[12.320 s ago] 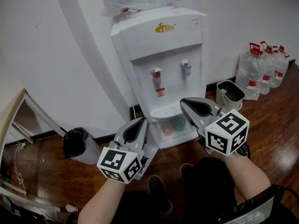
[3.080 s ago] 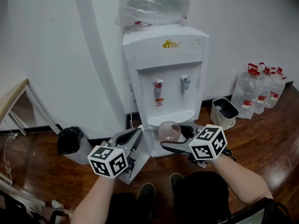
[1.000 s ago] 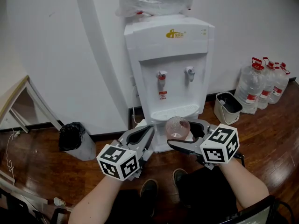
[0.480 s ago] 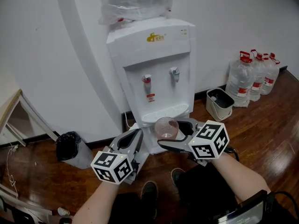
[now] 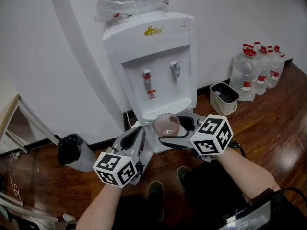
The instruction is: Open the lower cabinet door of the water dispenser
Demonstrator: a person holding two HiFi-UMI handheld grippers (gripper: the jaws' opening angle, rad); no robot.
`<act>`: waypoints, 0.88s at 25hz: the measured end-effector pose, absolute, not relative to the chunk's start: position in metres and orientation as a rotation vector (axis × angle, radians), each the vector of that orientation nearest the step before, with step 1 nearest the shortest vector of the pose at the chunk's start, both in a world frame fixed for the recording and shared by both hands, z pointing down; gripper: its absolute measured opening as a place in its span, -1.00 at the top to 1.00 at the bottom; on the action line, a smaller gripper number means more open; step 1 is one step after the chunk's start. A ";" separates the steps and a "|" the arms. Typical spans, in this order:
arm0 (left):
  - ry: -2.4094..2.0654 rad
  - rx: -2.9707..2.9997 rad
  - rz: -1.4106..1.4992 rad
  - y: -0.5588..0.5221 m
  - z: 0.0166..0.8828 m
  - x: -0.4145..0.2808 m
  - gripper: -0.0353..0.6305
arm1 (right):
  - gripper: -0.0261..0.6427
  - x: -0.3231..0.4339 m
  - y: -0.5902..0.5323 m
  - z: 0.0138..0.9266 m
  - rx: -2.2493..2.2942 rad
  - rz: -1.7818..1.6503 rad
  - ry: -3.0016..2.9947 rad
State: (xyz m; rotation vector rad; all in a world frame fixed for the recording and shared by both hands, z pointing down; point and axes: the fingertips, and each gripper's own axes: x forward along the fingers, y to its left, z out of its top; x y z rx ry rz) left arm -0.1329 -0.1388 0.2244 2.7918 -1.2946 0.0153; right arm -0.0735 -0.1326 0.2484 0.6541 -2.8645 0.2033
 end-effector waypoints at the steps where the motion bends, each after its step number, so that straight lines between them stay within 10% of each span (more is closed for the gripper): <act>1: -1.303 2.786 0.021 -0.140 0.226 -0.134 0.94 | -0.19 -0.074 -0.133 0.249 0.648 0.200 -2.866; 22: -1.368 2.840 0.201 -0.148 0.290 -0.132 0.96 | -0.19 -0.080 -0.164 0.333 0.479 0.158 -2.851</act>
